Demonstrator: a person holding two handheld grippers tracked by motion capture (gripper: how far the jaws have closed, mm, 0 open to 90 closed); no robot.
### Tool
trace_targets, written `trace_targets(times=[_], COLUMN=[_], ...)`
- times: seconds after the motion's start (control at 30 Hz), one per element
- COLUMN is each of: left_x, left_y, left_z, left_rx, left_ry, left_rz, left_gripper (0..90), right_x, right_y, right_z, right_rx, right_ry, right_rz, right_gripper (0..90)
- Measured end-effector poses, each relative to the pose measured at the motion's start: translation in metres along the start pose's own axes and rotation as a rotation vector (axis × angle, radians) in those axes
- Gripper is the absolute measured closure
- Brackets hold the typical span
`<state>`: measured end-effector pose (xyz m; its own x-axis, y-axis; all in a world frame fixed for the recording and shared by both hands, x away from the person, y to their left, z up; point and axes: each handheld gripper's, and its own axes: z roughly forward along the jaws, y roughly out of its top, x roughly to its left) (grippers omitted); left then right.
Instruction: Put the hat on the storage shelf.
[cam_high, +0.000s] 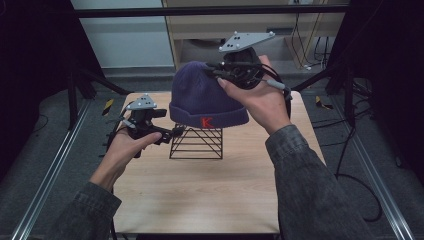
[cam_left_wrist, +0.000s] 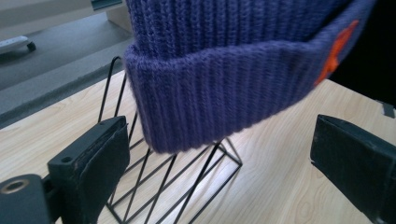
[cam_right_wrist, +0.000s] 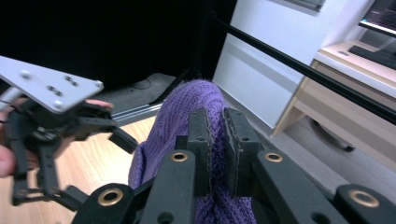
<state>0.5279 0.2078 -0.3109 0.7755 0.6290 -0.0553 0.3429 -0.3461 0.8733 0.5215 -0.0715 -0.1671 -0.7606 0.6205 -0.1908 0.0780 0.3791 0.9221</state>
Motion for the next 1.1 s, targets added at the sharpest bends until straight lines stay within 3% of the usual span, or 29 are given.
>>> trace_targets(times=[0.23,0.33,0.37,0.43,0.5,0.53,0.6,0.8,0.9,1.1], left_x=[0.011,0.013,0.013,0.011,0.008,0.008,0.008,0.010,0.014,0.021], left_y=[-0.005,-0.005,-0.005,-0.006,-0.005,-0.004,-0.003,0.004,0.007,0.008], left_z=[0.007,0.012,0.014,0.016,0.017,0.018,0.017,0.012,0.010,0.011], left_rx=[-0.005,0.001,0.002,0.010,0.023,0.030,0.020,0.001,-0.013,-0.024], left_ry=[-0.013,-0.022,-0.032,-0.054,-0.037,-0.027,-0.002,0.078,0.105,0.147], left_rz=[-0.022,-0.012,-0.013,0.009,0.027,0.038,0.036,0.019,-0.012,-0.035], left_gripper=[3.6,5.9,8.6,24.3,38.9,54.4,59.4,62.5,62.5,62.7], right_x=[0.012,0.015,0.016,0.016,0.014,0.012,0.010,-0.009,-0.018,-0.024], right_y=[0.005,0.006,0.005,0.004,0.002,0.000,-0.001,-0.010,-0.016,-0.019], right_z=[0.006,0.010,0.011,0.014,0.017,0.019,0.019,0.024,0.031,0.043], right_rx=[-0.009,-0.004,0.001,0.014,0.025,0.036,0.041,0.066,0.063,0.059], right_ry=[0.035,0.044,0.045,0.044,0.040,0.031,0.025,-0.023,-0.032,-0.037], right_rz=[-0.009,-0.017,-0.018,-0.021,-0.023,-0.020,-0.020,-0.010,0.008,0.032], right_gripper=[82.0,82.0,82.0,81.9,81.9,81.8,81.9,81.7,81.6,81.6])
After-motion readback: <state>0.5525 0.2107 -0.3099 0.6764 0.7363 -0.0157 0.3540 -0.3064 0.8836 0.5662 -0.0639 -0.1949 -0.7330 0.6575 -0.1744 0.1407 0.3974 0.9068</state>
